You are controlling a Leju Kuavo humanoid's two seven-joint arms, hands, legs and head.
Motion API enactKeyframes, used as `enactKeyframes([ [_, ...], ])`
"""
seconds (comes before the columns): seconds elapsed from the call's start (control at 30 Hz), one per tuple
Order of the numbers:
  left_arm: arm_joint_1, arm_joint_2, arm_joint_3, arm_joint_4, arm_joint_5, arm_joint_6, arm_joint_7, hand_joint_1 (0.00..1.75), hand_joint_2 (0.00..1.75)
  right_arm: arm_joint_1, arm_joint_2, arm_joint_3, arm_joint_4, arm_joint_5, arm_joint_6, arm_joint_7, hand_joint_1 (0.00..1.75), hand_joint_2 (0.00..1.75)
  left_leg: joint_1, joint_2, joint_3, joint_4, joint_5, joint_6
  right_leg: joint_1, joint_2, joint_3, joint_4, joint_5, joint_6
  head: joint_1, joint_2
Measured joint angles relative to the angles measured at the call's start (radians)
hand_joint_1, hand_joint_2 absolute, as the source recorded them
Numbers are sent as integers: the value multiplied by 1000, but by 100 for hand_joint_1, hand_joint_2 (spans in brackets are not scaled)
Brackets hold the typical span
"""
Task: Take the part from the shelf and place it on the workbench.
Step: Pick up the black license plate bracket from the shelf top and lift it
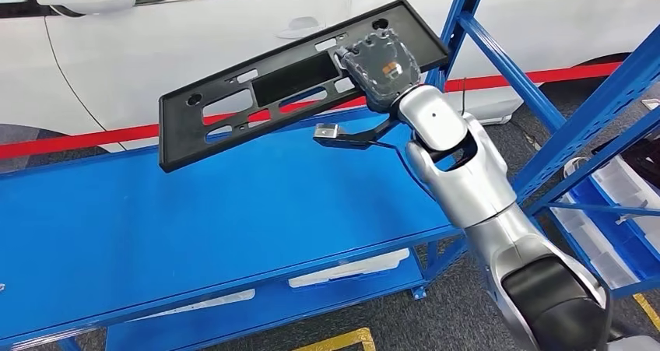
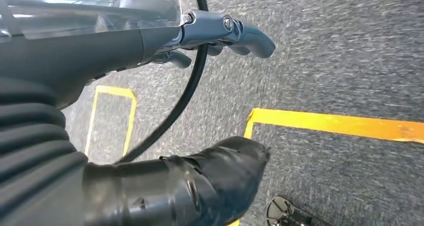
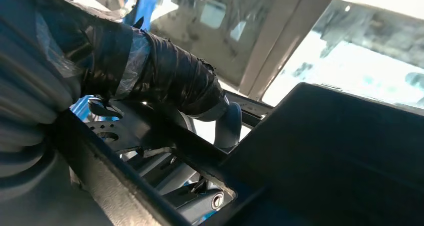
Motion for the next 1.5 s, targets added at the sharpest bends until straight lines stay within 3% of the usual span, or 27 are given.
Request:
enactKeyframes([
  [0.07, 0, 2, 5, 0, 50, -47, -2, 0, 131, -10, -8, 2, -29, -22, 13, -14, 175, 175, -1, 1, 0, 0, 0, 0, -1, 2, 0, 0, 1, 1, 0, 0],
  [0.1, -1, 3, 11, 0, 72, -65, -4, 0, 131, -17, -10, 4, -38, -33, 18, -18, 175, 175, -1, 2, 0, 0, 0, 0, -1, 3, -1, 0, 1, 1, 0, 0],
  [0.2, -2, 4, 23, 0, 92, -79, -7, 0, 0, -36, -17, 15, -63, -61, 25, -22, 175, 175, -1, 2, 1, 0, 0, 0, -1, 2, 0, 0, 1, 1, 0, 0],
  [0.63, -1, 6, 29, 0, 101, -78, -14, 0, 0, -53, -43, 36, -101, -88, 32, -21, 175, 175, -1, 1, 1, 0, 0, 0, -1, 1, 0, 0, 1, 1, 0, 0],
  [0.77, -1, 6, 29, 0, 100, -76, -14, 0, 175, -54, -45, 40, -101, -89, 32, -21, 175, 175, -1, 1, 1, 0, 0, 0, -1, 1, 0, 0, 1, 1, 0, 0],
  [1.27, -2, 9, 29, -1, 105, -68, -14, 0, 175, -52, -45, 72, -100, -127, 0, -13, 175, 175, -1, 1, 1, 0, 0, 0, -1, 1, 0, 0, 1, 1, 0, 0],
  [1.43, -3, 14, 29, -1, 100, -56, -17, 0, 175, -49, -46, 76, -97, -132, 4, -20, 175, 175, -1, 2, 4, -5, 8, 17, -5, 2, 5, -7, 5, 18, -1, 0],
  [1.5, -3, 14, 29, -1, 100, -55, -17, 0, 175, -47, -47, 76, -94, -134, 4, -23, 175, 175, 6, 6, 10, -23, 20, 24, -4, 1, -9, 32, -34, 21, 0, 0],
])
